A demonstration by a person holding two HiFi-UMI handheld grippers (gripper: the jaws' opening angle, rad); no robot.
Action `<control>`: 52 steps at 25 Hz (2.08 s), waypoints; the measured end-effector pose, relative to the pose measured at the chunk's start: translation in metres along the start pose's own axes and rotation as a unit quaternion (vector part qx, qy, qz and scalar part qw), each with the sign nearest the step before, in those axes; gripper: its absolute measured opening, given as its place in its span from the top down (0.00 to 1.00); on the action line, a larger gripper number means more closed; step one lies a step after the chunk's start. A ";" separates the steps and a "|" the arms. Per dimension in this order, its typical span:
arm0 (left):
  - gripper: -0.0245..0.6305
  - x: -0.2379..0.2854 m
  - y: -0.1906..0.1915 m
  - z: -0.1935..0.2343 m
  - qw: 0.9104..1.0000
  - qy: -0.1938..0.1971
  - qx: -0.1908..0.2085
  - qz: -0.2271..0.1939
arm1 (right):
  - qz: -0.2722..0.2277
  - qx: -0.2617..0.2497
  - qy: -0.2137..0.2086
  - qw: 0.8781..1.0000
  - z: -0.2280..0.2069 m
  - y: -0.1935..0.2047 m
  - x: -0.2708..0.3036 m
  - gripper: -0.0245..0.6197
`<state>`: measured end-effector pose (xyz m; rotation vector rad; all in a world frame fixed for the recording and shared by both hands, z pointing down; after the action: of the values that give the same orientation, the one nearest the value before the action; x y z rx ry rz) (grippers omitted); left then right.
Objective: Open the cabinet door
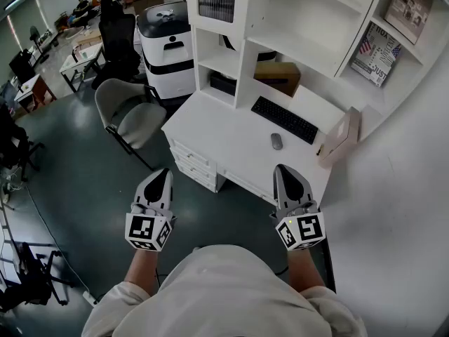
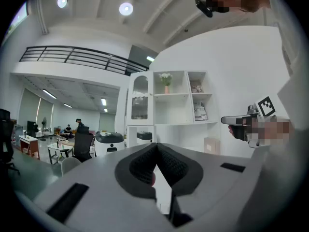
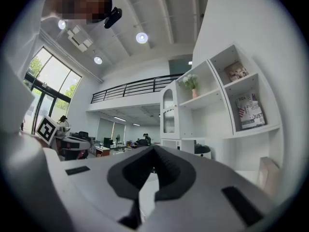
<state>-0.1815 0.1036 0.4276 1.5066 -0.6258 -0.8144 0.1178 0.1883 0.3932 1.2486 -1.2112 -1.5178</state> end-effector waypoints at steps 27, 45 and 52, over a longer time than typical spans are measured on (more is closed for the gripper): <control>0.96 0.004 0.022 -0.041 0.999 -0.038 -0.008 0.020 | 0.020 0.031 -0.058 0.998 -0.026 0.035 -0.014 0.95; 0.96 0.080 0.035 0.050 0.999 -0.024 -0.027 0.001 | 0.031 -0.001 -0.053 0.998 -0.017 0.050 0.091 0.95; 0.96 0.133 0.032 0.114 0.999 0.004 -0.032 -0.010 | 0.026 -0.014 -0.024 0.999 -0.007 0.053 0.160 0.95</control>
<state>-0.1895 -0.0734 0.4419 1.4593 -0.5731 -0.8358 0.0961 0.0219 0.4112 1.1592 -1.2405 -1.5299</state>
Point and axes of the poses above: the fingertips, and each gripper's own axes: x forward along the fingers, z to its left, y out of its underside, the point moved 5 cm from there along -x, backward along the fingers, and after that the axes turned 8 degrees about -z, right-handed, at the moved point
